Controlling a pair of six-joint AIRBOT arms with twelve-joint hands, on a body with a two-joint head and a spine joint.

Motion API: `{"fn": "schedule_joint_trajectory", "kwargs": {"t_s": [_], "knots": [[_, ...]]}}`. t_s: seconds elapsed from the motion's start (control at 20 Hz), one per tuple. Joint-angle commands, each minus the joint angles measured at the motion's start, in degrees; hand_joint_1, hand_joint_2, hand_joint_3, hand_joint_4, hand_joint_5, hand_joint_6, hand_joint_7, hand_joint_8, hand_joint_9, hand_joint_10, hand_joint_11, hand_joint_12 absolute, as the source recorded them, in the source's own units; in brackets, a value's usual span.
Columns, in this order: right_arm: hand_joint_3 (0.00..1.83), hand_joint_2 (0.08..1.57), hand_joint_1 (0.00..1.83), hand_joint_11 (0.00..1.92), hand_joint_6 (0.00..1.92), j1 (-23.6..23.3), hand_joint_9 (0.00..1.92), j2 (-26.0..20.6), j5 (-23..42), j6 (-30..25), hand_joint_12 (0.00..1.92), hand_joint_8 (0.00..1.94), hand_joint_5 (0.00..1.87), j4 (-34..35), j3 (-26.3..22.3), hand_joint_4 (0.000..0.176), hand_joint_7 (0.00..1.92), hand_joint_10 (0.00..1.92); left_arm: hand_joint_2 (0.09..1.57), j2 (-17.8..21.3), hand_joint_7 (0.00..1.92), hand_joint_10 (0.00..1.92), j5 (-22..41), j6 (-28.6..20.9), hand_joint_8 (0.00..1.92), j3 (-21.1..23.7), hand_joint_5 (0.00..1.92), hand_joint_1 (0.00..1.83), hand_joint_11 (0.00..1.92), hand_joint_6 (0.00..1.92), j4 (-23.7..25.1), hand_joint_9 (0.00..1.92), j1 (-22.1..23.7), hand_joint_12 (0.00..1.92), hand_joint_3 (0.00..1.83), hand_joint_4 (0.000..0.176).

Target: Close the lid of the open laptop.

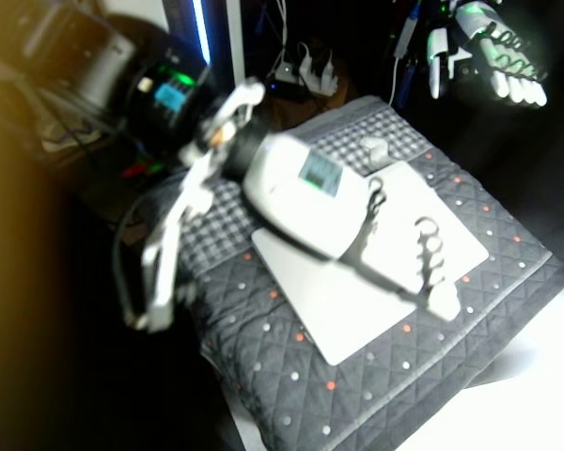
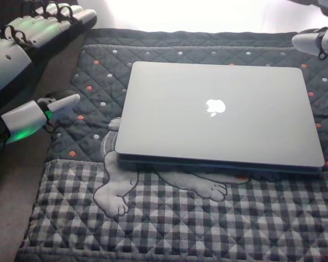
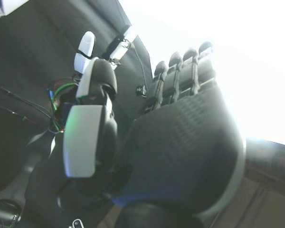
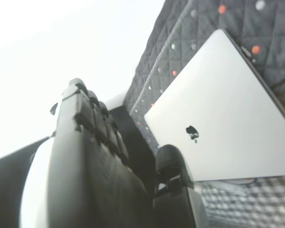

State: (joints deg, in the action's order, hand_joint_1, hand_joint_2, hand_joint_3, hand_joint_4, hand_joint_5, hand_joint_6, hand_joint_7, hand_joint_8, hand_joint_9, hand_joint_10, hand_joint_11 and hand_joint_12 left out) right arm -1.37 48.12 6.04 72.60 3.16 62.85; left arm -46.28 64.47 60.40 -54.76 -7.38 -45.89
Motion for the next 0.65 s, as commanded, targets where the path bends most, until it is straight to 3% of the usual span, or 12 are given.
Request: {"fn": "schedule_joint_trajectory", "kwargs": {"t_s": [0.0, 0.05, 0.1, 0.15, 0.25, 0.3, 0.35, 0.4, 0.45, 0.5, 0.55, 0.6], "knots": [[0.0, 1.42, 0.27, 0.0, 0.0, -0.8, 0.0, -1.2, 9.1, -6.6, 0.78, 0.0, 0.0, -5.5, 0.0, 0.0, 0.0, 0.19, 1.36, 0.1, 0.08, 0.01, 7.6, 0.0, 0.02, -0.3, 0.11, 0.84, 0.01, 0.02, -0.6, 0.02, 0.7, 0.0, 0.0, 0.016], [0.0, 1.43, 0.31, 0.0, 0.0, -0.8, 0.0, -1.7, 10.7, -14.9, 0.55, 0.0, 0.0, -12.2, 0.0, 0.0, 0.0, 0.07, 1.37, 0.1, 0.09, 0.01, 7.9, 0.0, 0.02, -0.4, 0.11, 0.81, 0.02, 0.02, -1.0, 0.04, 0.7, 0.01, 0.0, 0.023], [0.0, 1.43, 0.32, 0.0, 0.0, -0.7, 0.01, -2.1, 12.4, -21.7, 0.56, 0.0, 0.0, -18.3, 0.1, 0.0, 0.0, 0.06, 1.37, 0.1, 0.1, 0.02, 8.4, 0.0, 0.02, -0.4, 0.1, 0.76, 0.01, 0.01, -1.3, 0.05, 0.7, 0.02, 0.0, 0.038], [0.0, 1.38, 0.42, 0.0, 0.04, -0.7, 0.0, -2.2, 13.5, -25.1, 0.4, 0.0, 0.07, -20.8, 0.1, 0.0, 0.0, 0.07, 1.37, 0.1, 0.07, 0.03, 8.7, 0.0, 0.02, -0.4, 0.09, 0.7, 0.0, 0.01, -1.5, 0.05, 0.7, 0.26, 0.0, 0.064], [0.0, 1.34, 0.45, 0.0, 0.0, -0.3, 0.0, -2.7, 16.8, -32.7, 0.02, 0.0, 0.0, -26.9, 0.0, 0.0, 0.0, 0.0, 1.37, 0.3, 0.04, 0.03, 8.8, 0.0, 0.0, -0.5, 0.05, 0.63, 0.0, 0.0, -1.7, 0.04, 0.8, 0.49, 0.0, 0.067], [0.0, 1.32, 0.52, 0.0, 0.0, 0.0, 0.0, -2.8, 18.0, -34.1, 0.0, 0.0, 0.0, -27.7, 0.0, 0.0, 0.0, 0.0, 1.38, 0.3, 0.01, 0.0, 8.9, 0.0, 0.0, -0.6, 0.01, 0.57, 0.0, 0.0, -1.8, 0.01, 0.8, 0.16, 0.0, 0.076], [0.0, 1.33, 0.47, 0.0, 0.0, 0.8, 0.0, -3.1, 19.8, -35.3, 0.0, 0.0, 0.0, -27.8, 0.0, 0.0, 0.0, 0.0, 1.38, 0.3, 0.0, 0.0, 9.1, 0.0, 0.0, -0.7, 0.0, 0.59, 0.0, 0.0, -2.0, 0.0, 0.9, 0.03, 0.0, 0.067], [0.0, 1.35, 0.41, 0.0, 0.0, 1.5, 0.0, -3.4, 21.2, -36.3, 0.0, 0.0, 0.0, -27.8, 0.1, 0.0, 0.0, 0.0, 1.39, 0.3, 0.0, 0.0, 9.5, 0.0, 0.0, -0.7, 0.0, 0.59, 0.0, 0.0, -2.2, 0.0, 0.9, 0.01, 0.01, 0.029], [0.0, 1.36, 0.39, 0.0, 0.0, 2.5, 0.0, -3.7, 23.4, -37.7, 0.0, 0.0, 0.0, -28.1, 0.1, 0.0, 0.0, 0.0, 1.38, 0.3, 0.0, 0.0, 9.9, 0.0, 0.0, -0.7, 0.0, 0.53, 0.0, 0.0, -2.3, 0.0, 0.9, 0.0, 0.0, 0.039], [0.0, 1.36, 0.36, 0.0, 0.0, 3.5, 0.0, -4.0, 25.3, -39.0, 0.0, 0.0, 0.0, -28.1, 0.1, 0.0, 0.0, 0.0, 1.36, 0.3, 0.0, 0.0, 10.2, 0.0, 0.0, -0.7, 0.0, 0.47, 0.0, 0.0, -2.4, 0.0, 0.9, 0.0, 0.0, 0.051], [0.0, 1.34, 0.39, 0.0, 0.0, 4.6, 0.0, -4.3, 27.4, -40.6, 0.0, 0.0, 0.0, -28.1, 0.2, 0.0, 0.0, 0.0, 1.34, 0.3, 0.0, 0.0, 10.5, -0.2, 0.0, -0.8, 0.0, 0.47, 0.0, 0.0, -2.5, 0.0, 0.9, 0.0, 0.0, 0.109], [0.0, 1.31, 0.47, 0.0, 0.0, 6.2, 0.0, -4.7, 30.2, -42.3, 0.0, 0.0, 0.0, -28.1, 0.3, 0.0, 0.0, 0.0, 1.35, 0.3, 0.0, 0.0, 11.0, -0.3, 0.0, -0.8, 0.0, 0.47, 0.0, 0.0, -2.5, 0.0, 0.9, 0.0, 0.0, 0.147]]}}
